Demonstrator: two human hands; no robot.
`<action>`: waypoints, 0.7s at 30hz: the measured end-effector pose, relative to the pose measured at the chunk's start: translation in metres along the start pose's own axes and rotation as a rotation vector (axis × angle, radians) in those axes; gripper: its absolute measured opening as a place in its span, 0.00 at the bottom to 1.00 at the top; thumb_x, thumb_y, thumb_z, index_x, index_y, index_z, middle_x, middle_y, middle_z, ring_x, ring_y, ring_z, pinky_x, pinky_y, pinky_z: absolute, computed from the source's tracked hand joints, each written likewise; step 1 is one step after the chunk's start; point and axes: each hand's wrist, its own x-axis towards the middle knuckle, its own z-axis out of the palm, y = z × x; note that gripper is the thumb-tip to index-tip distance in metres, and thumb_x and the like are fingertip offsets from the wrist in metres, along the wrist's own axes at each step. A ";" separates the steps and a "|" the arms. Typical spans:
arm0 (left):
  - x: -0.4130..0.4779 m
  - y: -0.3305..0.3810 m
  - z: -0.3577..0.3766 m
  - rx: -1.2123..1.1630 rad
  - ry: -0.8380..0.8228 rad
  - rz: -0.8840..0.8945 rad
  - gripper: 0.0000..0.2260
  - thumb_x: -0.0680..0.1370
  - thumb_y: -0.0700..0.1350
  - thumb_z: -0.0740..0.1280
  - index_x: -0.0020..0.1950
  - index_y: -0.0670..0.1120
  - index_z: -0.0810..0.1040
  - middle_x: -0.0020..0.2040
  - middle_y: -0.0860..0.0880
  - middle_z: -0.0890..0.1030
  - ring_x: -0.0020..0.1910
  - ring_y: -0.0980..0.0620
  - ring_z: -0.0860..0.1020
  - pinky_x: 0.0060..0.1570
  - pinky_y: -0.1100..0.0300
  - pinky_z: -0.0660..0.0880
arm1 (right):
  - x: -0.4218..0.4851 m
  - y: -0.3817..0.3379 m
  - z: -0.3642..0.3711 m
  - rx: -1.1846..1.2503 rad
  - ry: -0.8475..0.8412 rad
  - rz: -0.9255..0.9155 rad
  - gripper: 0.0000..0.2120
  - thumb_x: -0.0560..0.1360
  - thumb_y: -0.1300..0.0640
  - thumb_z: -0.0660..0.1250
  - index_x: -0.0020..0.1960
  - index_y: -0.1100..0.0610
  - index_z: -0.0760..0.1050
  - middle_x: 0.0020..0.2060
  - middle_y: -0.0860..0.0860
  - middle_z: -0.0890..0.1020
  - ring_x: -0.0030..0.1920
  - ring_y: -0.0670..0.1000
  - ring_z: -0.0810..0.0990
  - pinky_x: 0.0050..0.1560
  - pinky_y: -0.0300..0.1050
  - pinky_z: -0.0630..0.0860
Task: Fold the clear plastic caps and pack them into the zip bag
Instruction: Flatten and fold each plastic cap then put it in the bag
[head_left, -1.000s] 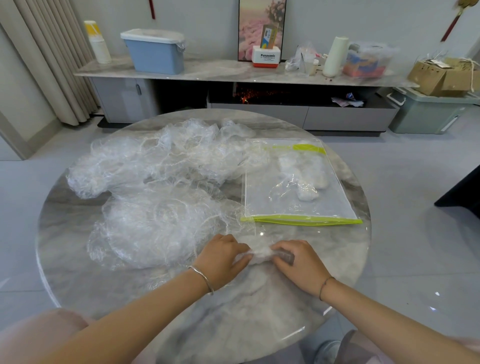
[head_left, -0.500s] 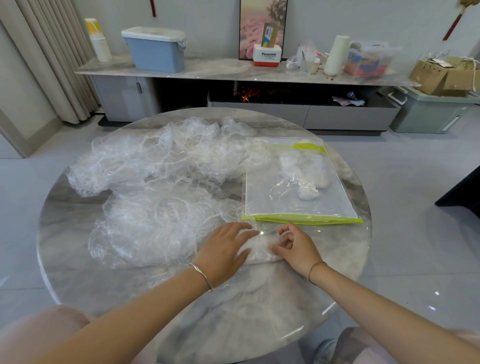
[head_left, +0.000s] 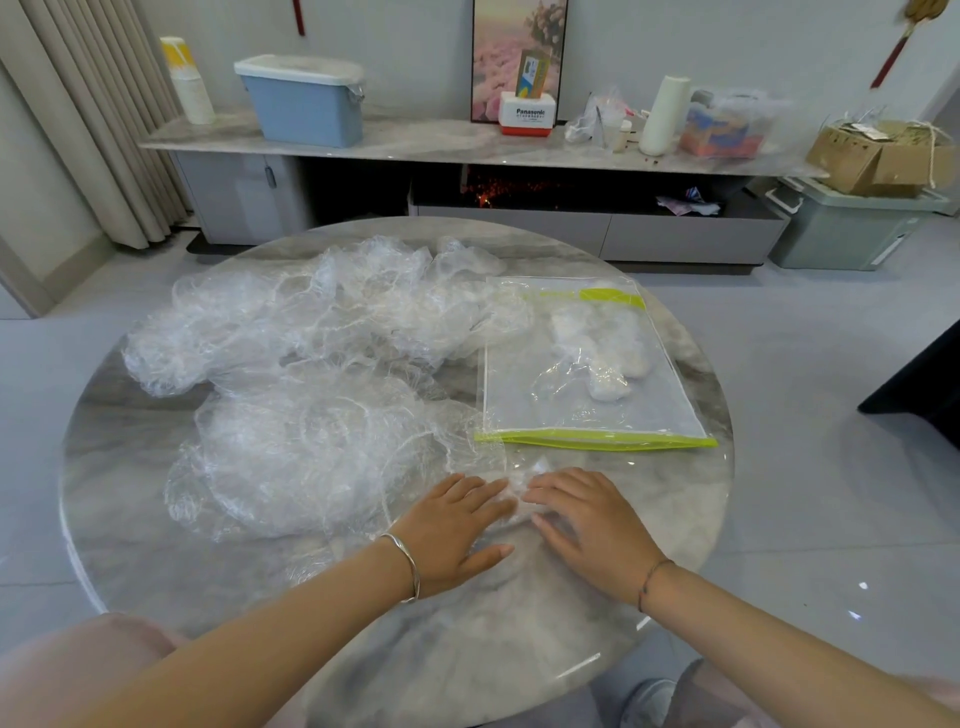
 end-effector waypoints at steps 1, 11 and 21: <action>0.000 0.001 0.000 -0.004 -0.007 -0.013 0.38 0.73 0.68 0.33 0.75 0.51 0.61 0.76 0.50 0.59 0.73 0.47 0.60 0.71 0.57 0.43 | -0.002 0.001 0.002 -0.021 -0.079 0.031 0.19 0.77 0.44 0.56 0.62 0.50 0.76 0.61 0.45 0.77 0.63 0.45 0.70 0.63 0.38 0.60; -0.001 0.001 -0.001 0.020 -0.032 -0.074 0.41 0.69 0.69 0.29 0.78 0.53 0.48 0.78 0.53 0.50 0.76 0.50 0.42 0.70 0.56 0.30 | -0.009 0.018 0.017 -0.073 -0.423 0.180 0.39 0.67 0.29 0.26 0.75 0.43 0.38 0.74 0.38 0.40 0.74 0.42 0.36 0.72 0.41 0.32; 0.001 0.000 -0.006 -0.113 0.100 -0.054 0.38 0.75 0.69 0.36 0.67 0.50 0.72 0.56 0.49 0.72 0.59 0.49 0.67 0.69 0.56 0.58 | -0.004 -0.007 0.010 -0.055 -0.097 -0.079 0.20 0.69 0.40 0.65 0.54 0.51 0.74 0.51 0.44 0.77 0.51 0.44 0.72 0.59 0.36 0.61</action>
